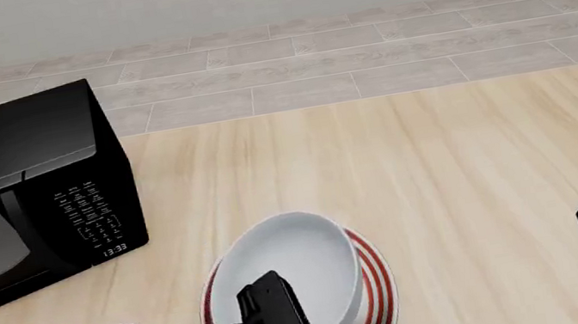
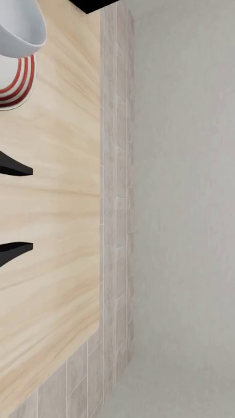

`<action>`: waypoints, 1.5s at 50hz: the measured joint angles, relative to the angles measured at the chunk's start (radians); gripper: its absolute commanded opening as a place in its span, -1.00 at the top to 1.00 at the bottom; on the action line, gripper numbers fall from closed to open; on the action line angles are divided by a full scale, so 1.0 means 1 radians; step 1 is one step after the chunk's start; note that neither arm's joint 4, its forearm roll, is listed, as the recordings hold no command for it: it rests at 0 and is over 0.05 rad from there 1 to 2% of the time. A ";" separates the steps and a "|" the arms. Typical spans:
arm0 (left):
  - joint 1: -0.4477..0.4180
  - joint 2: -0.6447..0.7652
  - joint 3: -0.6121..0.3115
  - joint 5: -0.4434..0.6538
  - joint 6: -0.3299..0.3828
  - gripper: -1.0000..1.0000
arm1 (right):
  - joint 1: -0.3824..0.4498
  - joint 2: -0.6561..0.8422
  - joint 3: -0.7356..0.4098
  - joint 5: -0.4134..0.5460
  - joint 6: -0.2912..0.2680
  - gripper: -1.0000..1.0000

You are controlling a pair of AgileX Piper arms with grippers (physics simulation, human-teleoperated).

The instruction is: Pick up the white bowl and put it on the plate.

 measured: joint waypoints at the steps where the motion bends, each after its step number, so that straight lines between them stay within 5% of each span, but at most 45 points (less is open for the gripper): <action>1: 0.000 0.002 0.000 -0.001 0.000 1.00 | 0.000 0.000 0.000 0.000 0.000 -1.00; 30: -0.010 0.020 -0.002 -0.013 -0.011 1.00 | 0.001 0.000 -0.001 0.000 0.000 -1.00; 31: -0.010 0.020 -0.002 -0.013 -0.011 -1.00 | 0.001 0.000 -0.001 0.000 0.000 -1.00; 75: -0.016 -0.021 -0.015 0.029 -0.001 -1.00 | 0.001 0.003 -0.001 -0.003 -0.001 -1.00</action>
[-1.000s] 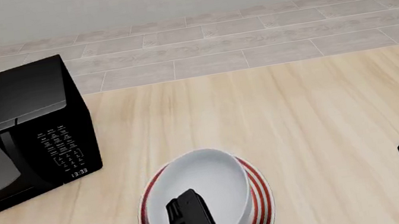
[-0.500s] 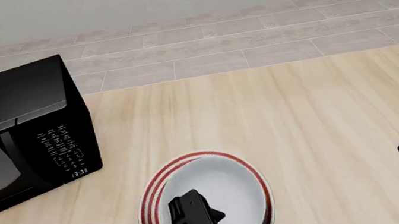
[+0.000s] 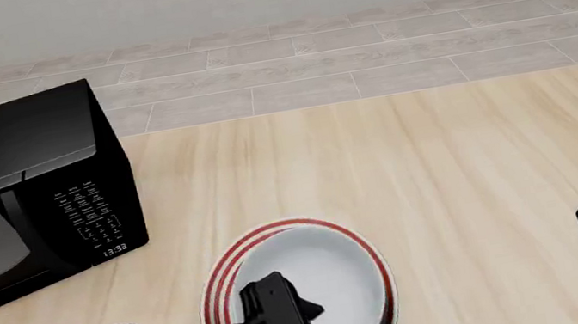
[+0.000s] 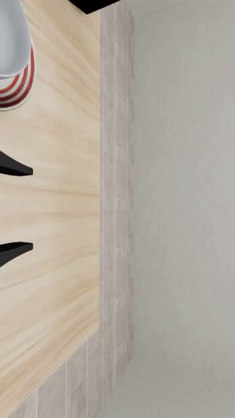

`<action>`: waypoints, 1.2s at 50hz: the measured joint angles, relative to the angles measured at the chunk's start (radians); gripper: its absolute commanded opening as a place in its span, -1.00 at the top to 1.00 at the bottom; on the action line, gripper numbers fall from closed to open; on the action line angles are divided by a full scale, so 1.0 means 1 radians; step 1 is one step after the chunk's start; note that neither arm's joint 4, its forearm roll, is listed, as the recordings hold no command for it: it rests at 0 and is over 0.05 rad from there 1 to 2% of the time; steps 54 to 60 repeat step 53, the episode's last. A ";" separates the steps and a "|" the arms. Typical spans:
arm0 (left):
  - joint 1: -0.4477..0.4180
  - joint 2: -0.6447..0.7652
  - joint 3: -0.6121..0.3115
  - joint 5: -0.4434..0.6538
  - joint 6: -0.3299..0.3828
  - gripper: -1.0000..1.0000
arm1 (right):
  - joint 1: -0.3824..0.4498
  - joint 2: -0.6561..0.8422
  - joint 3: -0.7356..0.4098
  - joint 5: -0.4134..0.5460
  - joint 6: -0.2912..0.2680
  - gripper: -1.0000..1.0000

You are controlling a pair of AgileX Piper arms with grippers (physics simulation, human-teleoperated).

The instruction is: Pick up the white bowl and put it on the plate.

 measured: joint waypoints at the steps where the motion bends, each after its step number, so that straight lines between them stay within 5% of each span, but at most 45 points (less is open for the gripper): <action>1: 0.000 -0.004 -0.001 0.005 0.001 -1.00 | 0.000 0.000 0.000 0.000 0.000 -1.00; 60: 0.067 -0.370 -0.046 0.337 0.050 -1.00 | 0.000 0.000 0.000 0.000 0.000 -1.00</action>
